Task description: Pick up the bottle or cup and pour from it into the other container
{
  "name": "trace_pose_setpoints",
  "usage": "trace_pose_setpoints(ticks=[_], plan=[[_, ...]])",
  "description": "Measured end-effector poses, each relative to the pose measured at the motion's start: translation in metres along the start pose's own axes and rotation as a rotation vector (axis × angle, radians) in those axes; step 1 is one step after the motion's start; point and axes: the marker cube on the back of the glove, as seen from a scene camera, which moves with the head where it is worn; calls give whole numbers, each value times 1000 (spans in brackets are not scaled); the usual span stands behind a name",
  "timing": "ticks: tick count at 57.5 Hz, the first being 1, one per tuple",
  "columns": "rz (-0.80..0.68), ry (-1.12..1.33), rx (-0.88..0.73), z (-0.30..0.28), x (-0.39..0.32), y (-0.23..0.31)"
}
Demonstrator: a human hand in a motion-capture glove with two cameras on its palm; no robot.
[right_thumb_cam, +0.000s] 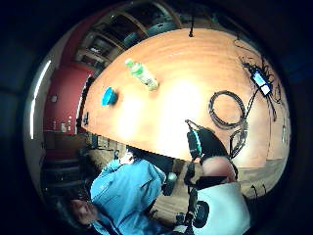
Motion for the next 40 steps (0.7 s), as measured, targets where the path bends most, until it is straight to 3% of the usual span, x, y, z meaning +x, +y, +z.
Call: trace_pose_setpoints(ticks=[40], plan=[[36,68,-46,13,-2,-38]])
